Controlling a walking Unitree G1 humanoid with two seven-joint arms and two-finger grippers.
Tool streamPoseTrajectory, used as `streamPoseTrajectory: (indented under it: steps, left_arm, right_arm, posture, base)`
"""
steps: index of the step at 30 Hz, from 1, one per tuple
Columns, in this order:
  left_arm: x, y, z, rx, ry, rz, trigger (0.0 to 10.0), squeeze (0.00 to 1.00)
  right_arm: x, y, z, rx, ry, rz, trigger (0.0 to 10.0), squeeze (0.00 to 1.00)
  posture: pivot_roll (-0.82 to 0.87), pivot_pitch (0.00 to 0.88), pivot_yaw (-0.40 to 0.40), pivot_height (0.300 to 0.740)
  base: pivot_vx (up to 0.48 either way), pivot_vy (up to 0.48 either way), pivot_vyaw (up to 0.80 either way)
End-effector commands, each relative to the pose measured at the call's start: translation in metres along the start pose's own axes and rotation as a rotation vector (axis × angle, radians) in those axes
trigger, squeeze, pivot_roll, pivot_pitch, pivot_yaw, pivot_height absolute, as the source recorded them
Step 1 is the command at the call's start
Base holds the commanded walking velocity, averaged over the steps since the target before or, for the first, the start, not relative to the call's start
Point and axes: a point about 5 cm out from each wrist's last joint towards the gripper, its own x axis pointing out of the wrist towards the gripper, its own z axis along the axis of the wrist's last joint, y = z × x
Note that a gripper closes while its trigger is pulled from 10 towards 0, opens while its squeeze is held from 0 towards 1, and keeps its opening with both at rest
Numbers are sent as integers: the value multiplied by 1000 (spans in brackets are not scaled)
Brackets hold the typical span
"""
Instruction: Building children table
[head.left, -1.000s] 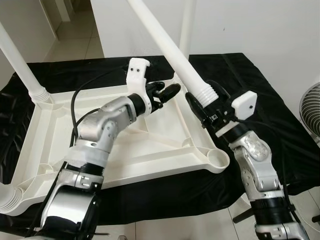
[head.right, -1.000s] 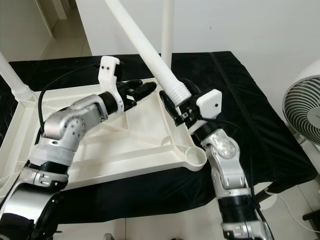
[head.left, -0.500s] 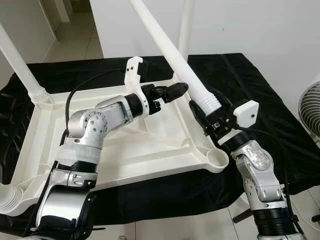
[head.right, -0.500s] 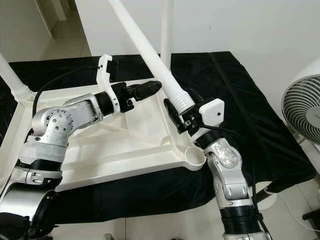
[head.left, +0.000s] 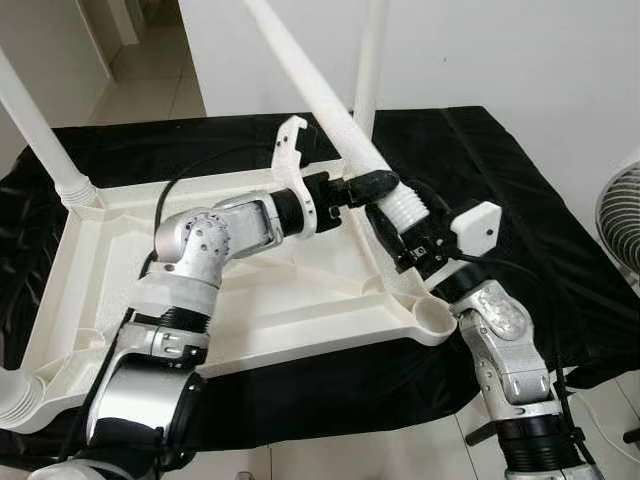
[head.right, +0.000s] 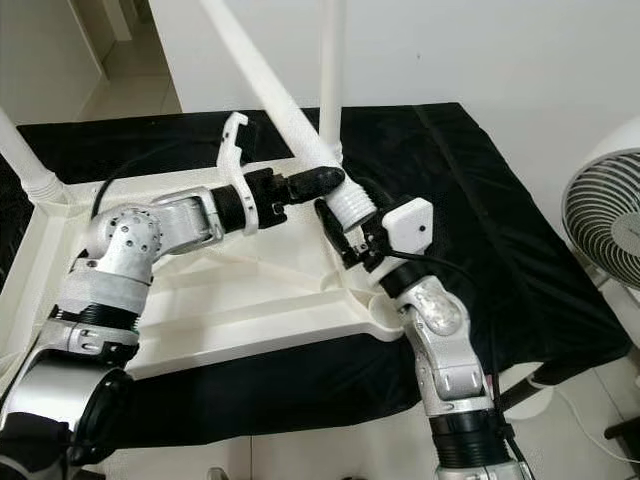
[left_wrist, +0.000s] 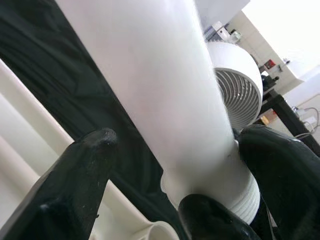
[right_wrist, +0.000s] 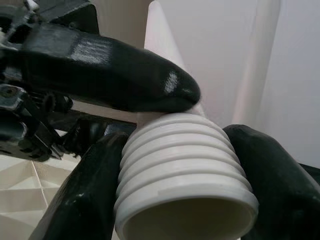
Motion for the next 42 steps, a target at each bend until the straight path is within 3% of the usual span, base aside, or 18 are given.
streamPoseTrajectory:
  steps: [1, 10, 21, 26, 27, 28, 29, 42]
  left_arm:
    - [3, -5, 5, -32, 0, -91, 10000, 0]
    - [4, 17, 30, -82, -71, 66, 10000, 0]
    - [1, 27, 57, -35, -112, 147, 10000, 0]
    - [3, 26, 60, -14, -109, 129, 10000, 0]
    - [3, 25, 60, -5, -113, 125, 8980, 0]
    - [3, 25, 60, -5, -113, 125, 8980, 0]
    - [4, 25, 60, -6, -120, 109, 0, 0]
    - [4, 22, 62, 19, -109, 46, 0, 0]
  right_arm:
    - [4, 3, 4, -14, -28, 13, 10000, 0]
    - [-4, 10, 2, -2, -4, 5, 10000, 0]
    - [-21, 19, 1, 4, 32, -3, 10000, 0]
    - [-24, 18, 0, -6, 45, -5, 10000, 0]
    - [-24, 17, -1, -9, 48, -7, 10000, 0]
    - [-24, 17, -1, -9, 48, -7, 10000, 0]
    - [-25, 15, -1, -13, 51, -10, 10000, 0]
    - [-23, 9, -1, -17, 48, -45, 10000, 0]
  posture:
    - [-55, 82, 64, 740]
    - [-57, 85, 68, 740]
    - [-69, 85, 77, 740]
    - [-71, 85, 82, 740]
    - [-70, 84, 81, 740]
    - [-70, 84, 81, 740]
    - [-68, 83, 80, 740]
    - [-65, 63, 76, 740]
  base:
    - [0, 0, 0]
    - [0, 0, 0]
    - [0, 0, 0]
    - [0, 0, 0]
    - [0, 0, 0]
    - [0, 0, 0]
    - [0, 0, 0]
    - [0, 0, 0]
